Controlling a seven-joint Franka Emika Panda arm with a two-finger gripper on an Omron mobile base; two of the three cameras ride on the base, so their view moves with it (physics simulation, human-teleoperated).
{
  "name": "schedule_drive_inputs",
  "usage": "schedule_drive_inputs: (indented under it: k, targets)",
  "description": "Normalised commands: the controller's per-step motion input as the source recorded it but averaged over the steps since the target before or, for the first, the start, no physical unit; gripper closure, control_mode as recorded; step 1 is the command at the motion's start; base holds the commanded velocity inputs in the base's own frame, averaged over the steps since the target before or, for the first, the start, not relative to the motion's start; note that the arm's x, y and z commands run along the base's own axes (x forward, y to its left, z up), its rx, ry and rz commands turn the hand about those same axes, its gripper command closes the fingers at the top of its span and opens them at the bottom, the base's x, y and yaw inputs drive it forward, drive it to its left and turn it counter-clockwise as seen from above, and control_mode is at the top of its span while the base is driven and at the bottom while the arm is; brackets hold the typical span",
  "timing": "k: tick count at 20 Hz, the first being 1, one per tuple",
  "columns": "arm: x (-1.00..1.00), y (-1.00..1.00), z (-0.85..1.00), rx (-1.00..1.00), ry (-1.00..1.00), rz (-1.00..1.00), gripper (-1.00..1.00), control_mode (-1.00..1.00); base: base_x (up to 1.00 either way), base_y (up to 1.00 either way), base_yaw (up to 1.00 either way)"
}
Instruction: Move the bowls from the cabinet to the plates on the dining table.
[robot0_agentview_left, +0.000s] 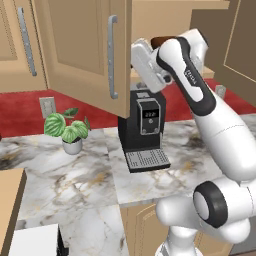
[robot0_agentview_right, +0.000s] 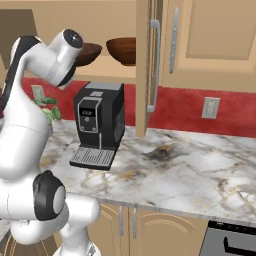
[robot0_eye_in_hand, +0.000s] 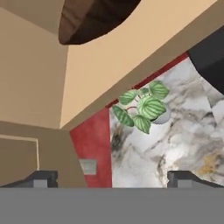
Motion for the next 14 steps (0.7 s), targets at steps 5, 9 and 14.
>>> schedule_drive_inputs:
  k: [5, 9, 14]
  targets:
    - [-0.03, 0.13, 0.02, 0.00, 0.02, 0.22, -1.00, -1.00, 0.00, 0.00, 0.00]
    - [-0.20, 0.30, 0.00, 0.00, 0.00, 0.24, -1.00, -1.00, 0.00, 0.00, 0.00]
    - [-0.16, 0.28, 0.00, 0.00, 0.00, 0.22, -1.00, -1.00, 0.00, 0.00, 0.00]
